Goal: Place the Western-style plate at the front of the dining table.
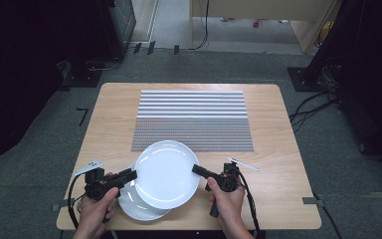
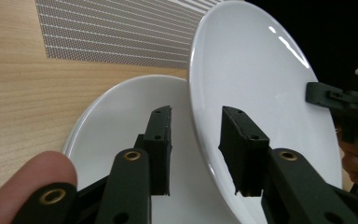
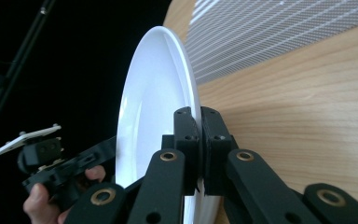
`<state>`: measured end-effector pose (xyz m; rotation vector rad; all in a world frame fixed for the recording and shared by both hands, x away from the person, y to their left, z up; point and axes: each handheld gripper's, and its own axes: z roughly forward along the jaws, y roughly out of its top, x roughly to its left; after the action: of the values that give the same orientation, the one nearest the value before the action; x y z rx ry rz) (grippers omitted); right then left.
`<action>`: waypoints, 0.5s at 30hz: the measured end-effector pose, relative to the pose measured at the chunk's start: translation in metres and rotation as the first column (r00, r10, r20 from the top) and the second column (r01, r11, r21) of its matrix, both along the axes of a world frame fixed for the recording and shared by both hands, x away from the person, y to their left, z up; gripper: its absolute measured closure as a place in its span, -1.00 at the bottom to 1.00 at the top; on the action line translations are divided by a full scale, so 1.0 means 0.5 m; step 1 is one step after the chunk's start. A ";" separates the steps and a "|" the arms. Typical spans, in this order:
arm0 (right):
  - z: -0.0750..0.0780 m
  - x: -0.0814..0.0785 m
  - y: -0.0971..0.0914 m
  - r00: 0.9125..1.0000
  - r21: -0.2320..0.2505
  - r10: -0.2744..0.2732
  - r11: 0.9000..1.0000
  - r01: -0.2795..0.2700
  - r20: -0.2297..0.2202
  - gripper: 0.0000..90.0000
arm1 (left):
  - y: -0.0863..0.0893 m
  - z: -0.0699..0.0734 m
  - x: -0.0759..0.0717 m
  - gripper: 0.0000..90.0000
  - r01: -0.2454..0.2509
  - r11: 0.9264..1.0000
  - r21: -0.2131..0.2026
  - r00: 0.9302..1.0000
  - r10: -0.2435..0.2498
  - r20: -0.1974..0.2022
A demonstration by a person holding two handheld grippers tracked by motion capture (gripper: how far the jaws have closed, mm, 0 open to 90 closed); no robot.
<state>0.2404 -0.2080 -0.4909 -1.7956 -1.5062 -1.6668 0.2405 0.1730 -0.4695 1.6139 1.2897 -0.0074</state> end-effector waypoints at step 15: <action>0.071 0.045 -0.043 0.998 -0.014 -0.030 0.999 0.031 0.053 0.94 | -0.061 0.057 0.085 0.70 0.073 0.997 -0.006 0.997 -0.073 0.002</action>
<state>0.2631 -0.2293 -0.4556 -1.8043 -1.5239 -1.7347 0.2828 0.1426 -0.4410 1.6546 1.2273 -0.0549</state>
